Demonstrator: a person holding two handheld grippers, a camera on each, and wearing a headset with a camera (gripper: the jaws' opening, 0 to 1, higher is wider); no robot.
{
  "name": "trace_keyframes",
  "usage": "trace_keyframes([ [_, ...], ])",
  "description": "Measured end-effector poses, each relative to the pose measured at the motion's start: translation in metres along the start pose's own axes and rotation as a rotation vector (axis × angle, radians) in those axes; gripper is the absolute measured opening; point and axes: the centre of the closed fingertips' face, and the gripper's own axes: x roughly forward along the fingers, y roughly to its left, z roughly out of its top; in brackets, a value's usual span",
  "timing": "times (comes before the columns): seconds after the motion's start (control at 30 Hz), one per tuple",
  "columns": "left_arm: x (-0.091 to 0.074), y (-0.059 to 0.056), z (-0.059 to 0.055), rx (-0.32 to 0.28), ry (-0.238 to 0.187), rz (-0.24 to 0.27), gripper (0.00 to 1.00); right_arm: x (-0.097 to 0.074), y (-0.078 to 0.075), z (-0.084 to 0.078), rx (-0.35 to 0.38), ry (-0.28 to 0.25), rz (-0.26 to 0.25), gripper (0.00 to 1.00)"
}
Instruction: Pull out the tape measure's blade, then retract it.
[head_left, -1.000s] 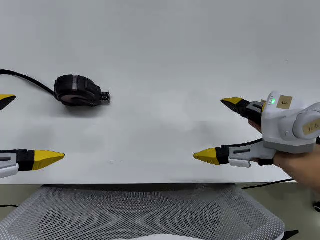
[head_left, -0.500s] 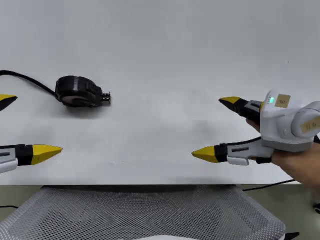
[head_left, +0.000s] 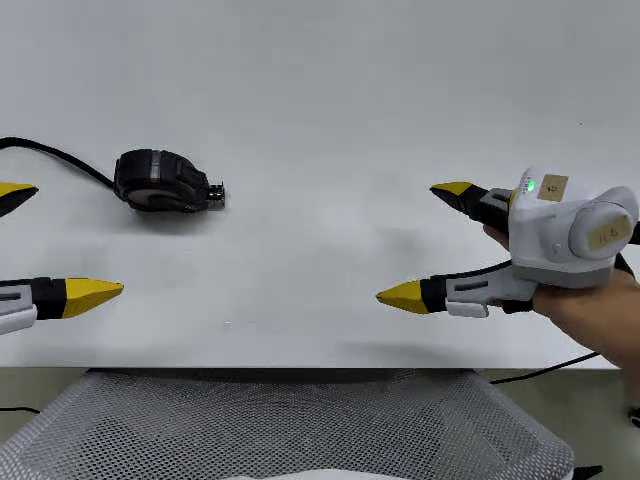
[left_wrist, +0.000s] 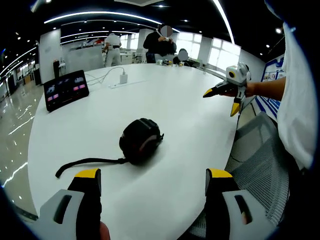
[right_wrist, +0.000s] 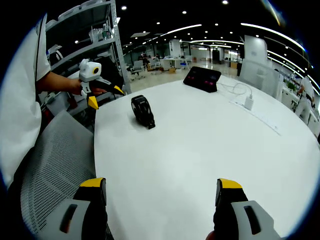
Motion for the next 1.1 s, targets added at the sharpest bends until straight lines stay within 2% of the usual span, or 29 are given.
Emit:
trace_keyframes([
  [0.37, 0.007, 0.006, 0.000, 0.018, 0.014, -0.017, 0.82, 0.013, -0.003, 0.008, -0.023, -0.002, 0.030, 0.89],
  [0.57, 0.010, 0.011, 0.003, 0.029, 0.013, -0.025, 0.82, 0.022, -0.003, 0.015, -0.040, -0.005, 0.047, 0.89],
  [0.77, 0.016, 0.013, 0.006, 0.048, 0.015, -0.037, 0.82, 0.031, -0.003, 0.016, -0.046, -0.002, 0.062, 0.89],
  [1.1, 0.026, 0.015, 0.007, 0.089, 0.041, -0.063, 0.81, 0.044, -0.003, 0.022, -0.059, -0.007, 0.085, 0.89],
])
